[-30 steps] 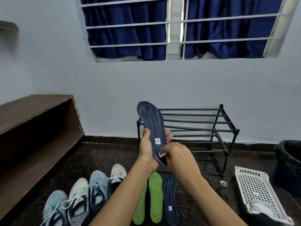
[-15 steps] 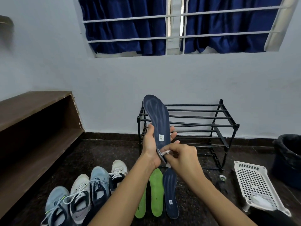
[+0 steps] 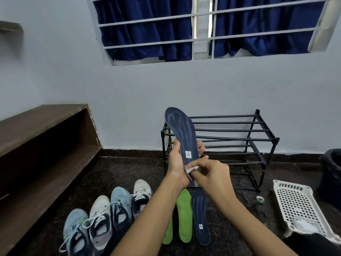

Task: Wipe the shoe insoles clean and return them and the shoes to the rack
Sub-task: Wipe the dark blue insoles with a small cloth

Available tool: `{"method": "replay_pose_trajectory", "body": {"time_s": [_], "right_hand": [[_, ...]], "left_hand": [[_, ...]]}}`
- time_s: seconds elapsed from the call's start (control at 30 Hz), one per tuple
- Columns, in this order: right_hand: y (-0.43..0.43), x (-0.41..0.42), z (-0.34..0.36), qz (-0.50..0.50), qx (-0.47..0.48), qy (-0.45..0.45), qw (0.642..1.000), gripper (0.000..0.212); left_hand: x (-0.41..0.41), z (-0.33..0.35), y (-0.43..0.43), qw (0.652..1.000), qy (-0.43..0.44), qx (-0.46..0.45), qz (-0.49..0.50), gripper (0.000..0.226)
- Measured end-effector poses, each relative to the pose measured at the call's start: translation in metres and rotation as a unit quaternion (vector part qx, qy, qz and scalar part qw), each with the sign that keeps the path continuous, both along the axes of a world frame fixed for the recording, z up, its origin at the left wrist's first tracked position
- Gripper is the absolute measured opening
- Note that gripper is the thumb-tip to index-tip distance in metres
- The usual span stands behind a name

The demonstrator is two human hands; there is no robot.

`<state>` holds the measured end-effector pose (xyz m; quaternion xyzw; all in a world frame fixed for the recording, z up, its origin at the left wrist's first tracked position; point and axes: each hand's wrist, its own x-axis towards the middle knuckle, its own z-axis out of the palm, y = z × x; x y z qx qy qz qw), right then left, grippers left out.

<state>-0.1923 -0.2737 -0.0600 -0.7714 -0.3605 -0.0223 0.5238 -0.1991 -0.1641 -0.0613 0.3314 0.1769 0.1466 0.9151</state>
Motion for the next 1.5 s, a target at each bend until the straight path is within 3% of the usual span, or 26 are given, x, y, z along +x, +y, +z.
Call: {"method": "replay_pose_trajectory", "body": {"time_s": [0.17, 0.4, 0.67, 0.97, 1.2, 1.5], "right_hand": [[0.005, 0.003, 0.001, -0.010, 0.015, 0.003, 1.000, 0.026], [-0.007, -0.002, 0.005, 0.052, -0.033, 0.030, 0.998, 0.019], [0.008, 0.006, 0.003, -0.012, 0.019, 0.009, 1.000, 0.021], [-0.007, -0.004, 0.007, 0.054, -0.028, 0.050, 0.997, 0.017], [0.006, 0.005, 0.008, -0.012, 0.003, 0.001, 1.000, 0.020], [-0.005, -0.006, 0.003, 0.048, -0.034, 0.032, 0.998, 0.019]], "left_hand": [[-0.002, -0.002, -0.005, 0.999, 0.027, 0.013, -0.014, 0.074], [-0.004, 0.003, 0.006, 1.000, -0.016, -0.019, -0.014, 0.066], [-0.005, -0.005, -0.010, 0.999, 0.031, -0.018, -0.007, 0.069], [-0.002, 0.003, 0.012, 0.999, -0.041, -0.017, -0.005, 0.063], [-0.005, -0.005, -0.009, 1.000, 0.025, 0.001, -0.019, 0.079], [-0.004, 0.004, 0.012, 0.999, -0.036, -0.012, 0.004, 0.059]]}}
